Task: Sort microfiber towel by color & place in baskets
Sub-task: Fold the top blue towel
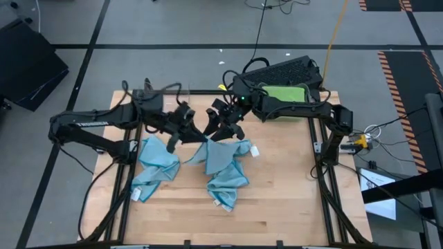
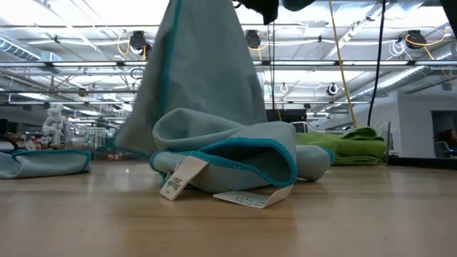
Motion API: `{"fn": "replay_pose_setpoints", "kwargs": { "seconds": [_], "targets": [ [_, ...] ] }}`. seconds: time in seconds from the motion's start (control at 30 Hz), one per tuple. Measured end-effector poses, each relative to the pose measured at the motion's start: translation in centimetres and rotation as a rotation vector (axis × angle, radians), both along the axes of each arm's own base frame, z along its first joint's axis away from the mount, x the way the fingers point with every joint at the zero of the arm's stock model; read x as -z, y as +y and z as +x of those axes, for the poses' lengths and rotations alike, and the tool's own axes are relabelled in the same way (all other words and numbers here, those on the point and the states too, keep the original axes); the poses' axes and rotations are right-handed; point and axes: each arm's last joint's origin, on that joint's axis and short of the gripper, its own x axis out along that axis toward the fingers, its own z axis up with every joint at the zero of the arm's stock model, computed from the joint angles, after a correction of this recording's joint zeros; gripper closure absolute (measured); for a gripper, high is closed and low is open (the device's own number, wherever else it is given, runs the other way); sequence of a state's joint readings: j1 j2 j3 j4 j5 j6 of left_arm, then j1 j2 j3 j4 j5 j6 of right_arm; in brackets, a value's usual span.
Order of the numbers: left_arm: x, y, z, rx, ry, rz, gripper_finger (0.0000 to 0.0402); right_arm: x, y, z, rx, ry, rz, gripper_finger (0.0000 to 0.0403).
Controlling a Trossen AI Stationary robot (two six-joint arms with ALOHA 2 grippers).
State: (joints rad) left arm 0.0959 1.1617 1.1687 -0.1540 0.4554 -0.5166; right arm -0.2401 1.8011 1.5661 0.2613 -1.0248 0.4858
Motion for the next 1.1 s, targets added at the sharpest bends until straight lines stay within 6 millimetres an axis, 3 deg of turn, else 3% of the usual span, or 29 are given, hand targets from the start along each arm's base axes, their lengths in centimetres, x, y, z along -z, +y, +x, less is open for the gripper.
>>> {"fn": "replay_pose_setpoints", "kwargs": {
  "seconds": [0.17,0.33,0.57,0.7,1.1],
  "targets": [
    [-1.3,0.8,-2.0,-0.047,-0.035,-0.021,0.0397,0.1,-0.6,-0.1,0.015,0.017,0.009,0.0224],
    [-1.3,1.8,-3.7,-0.106,0.014,0.007,0.0393,0.1,-1.2,-0.3,0.06,0.052,0.026,0.0223],
    [-0.8,3.7,-4.1,-0.232,0.047,0.074,0.0395,0.5,-1.8,-0.9,0.237,0.173,0.036,0.0223],
    [-0.6,4.8,-4.1,-0.288,0.059,0.066,0.0396,-0.3,-1.8,-1.7,0.313,0.216,0.051,0.0222],
    [-2.3,7.2,-4.4,-0.718,-0.103,0.077,0.0397,-3.8,-0.7,-8.1,0.692,0.401,-0.142,0.0222]
  ]
}}
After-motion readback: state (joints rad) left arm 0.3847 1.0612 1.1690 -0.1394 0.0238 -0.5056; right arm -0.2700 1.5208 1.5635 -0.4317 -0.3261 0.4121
